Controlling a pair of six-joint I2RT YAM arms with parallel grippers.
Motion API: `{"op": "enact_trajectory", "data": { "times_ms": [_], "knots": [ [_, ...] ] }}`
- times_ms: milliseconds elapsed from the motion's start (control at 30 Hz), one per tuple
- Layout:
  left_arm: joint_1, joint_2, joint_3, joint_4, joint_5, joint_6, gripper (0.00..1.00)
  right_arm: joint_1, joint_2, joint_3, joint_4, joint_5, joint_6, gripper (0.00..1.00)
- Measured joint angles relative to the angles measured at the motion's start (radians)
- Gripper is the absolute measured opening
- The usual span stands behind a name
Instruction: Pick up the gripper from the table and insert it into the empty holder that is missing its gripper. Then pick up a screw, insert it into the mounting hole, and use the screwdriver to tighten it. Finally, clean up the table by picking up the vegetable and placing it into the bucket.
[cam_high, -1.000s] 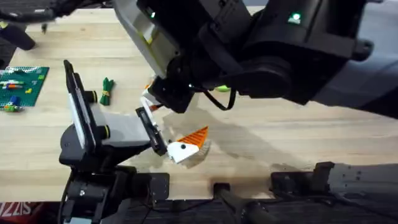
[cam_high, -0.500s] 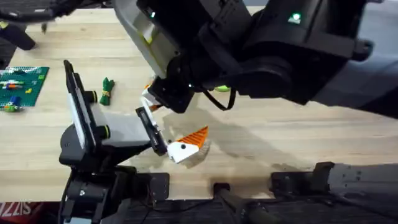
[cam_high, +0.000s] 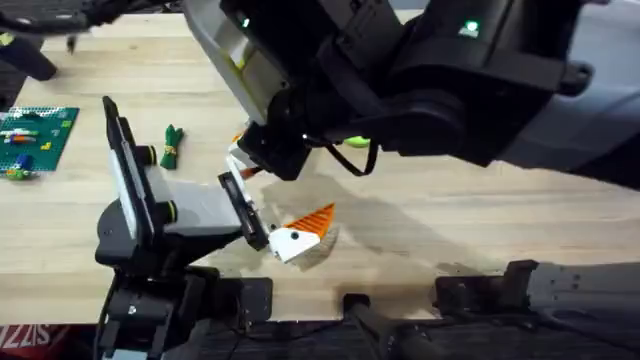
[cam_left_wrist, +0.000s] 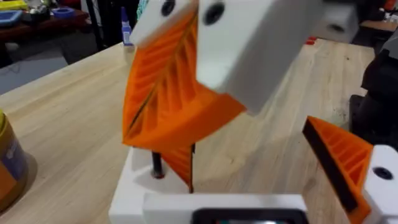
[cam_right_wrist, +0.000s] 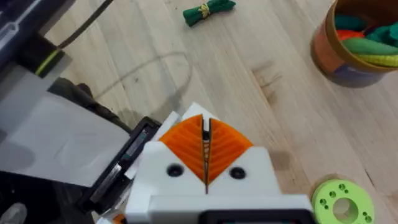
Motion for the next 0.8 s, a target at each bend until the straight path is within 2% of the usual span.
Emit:
{"op": "enact_trajectory", "data": {
  "times_ms": [800],
  "knots": [
    [0.000,0.000,0.000,0.000,0.000,0.000,0.986,-0.023,0.011,0.006,0.007,-0.009,0.000,0.007]
  ]
}}
